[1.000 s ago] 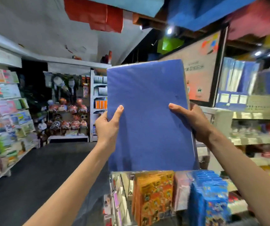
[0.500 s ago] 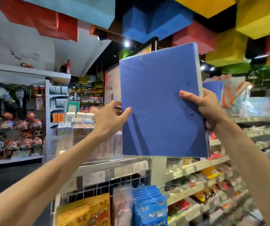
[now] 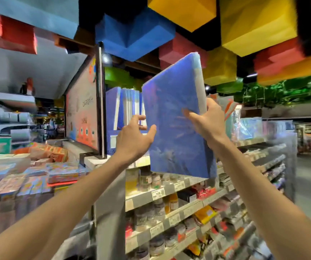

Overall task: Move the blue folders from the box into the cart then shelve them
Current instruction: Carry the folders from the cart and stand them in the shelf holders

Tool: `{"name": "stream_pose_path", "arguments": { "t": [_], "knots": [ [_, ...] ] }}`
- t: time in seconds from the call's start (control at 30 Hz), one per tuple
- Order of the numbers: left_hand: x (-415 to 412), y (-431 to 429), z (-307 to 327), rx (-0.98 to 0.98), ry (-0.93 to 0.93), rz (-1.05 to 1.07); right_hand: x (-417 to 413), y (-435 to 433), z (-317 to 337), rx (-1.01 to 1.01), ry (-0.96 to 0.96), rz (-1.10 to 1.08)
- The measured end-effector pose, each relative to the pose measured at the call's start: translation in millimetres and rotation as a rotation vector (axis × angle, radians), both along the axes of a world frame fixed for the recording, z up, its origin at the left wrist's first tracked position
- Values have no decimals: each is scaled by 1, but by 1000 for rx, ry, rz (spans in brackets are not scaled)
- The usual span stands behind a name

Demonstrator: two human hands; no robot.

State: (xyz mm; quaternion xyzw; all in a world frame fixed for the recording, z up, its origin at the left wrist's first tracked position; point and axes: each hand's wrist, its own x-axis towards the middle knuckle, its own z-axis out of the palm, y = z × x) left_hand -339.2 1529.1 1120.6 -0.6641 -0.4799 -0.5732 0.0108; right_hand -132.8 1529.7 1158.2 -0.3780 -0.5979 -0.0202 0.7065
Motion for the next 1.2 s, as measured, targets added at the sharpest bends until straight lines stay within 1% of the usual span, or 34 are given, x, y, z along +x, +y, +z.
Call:
{"name": "stream_pose_path", "arguments": {
  "t": [0.1,0.2,0.33,0.43,0.57,0.63,0.7,0.83,1.0,1.17,1.2],
  "knots": [
    [28,32,1,60,109,45,24,29,-1,27,18,-100],
    [47,70,5,92,173,46,43,62,-5,53,109,-180],
    [64,124,14,109,314,73,55,103,-4,61,217,-188],
    [73,169,23,138,377,84,63,130,3,77,224,-224],
    [84,227,46,155,361,82,78,168,21,97,198,-302],
    [92,255,54,178,423,106,85,185,29,113,201,-347],
    [97,281,60,227,524,155,90,196,38,114,197,-360],
    [105,330,67,360,814,335,105,226,57,123,217,-316],
    [115,372,80,341,962,475,110,275,76,194,195,-252],
    [130,404,85,469,1101,577,129,329,91,231,215,-168],
    [132,409,85,464,1140,598,133,339,95,231,224,-137]
  ]
}}
